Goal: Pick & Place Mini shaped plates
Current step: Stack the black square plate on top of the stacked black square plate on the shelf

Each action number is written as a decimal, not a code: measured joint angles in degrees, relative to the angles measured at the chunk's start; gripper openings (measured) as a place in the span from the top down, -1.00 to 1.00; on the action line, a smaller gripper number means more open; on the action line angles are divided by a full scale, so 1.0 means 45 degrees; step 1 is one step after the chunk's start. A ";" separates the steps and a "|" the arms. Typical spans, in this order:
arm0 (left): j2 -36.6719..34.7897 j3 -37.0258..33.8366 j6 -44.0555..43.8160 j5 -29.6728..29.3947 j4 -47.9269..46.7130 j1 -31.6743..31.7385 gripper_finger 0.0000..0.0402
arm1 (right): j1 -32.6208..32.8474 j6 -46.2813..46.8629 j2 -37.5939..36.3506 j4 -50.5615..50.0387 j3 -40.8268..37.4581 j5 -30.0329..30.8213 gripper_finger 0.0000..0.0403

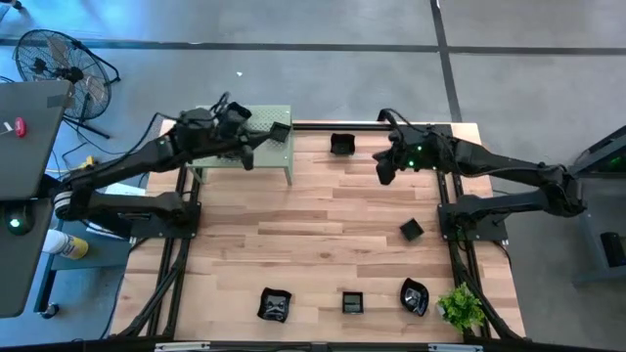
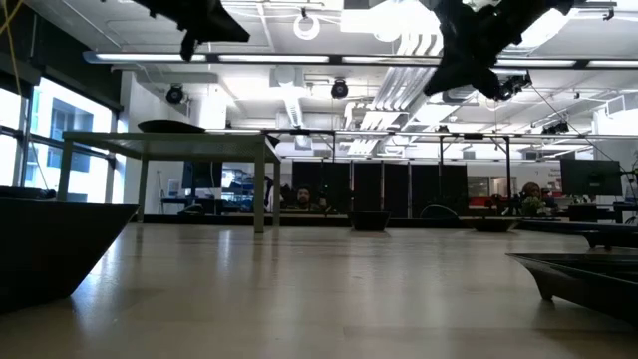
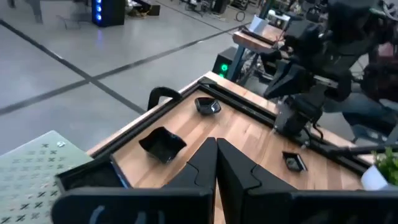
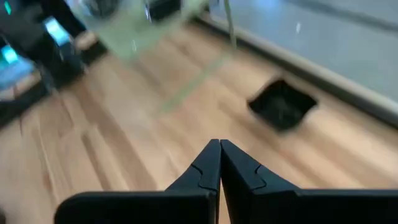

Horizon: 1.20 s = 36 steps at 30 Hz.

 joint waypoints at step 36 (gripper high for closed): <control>-0.1205 -0.1889 -0.0250 0.0170 0.0238 -0.0008 1.00 | 0.2566 -0.9032 0.4962 -0.7285 -0.0285 -0.2950 0.30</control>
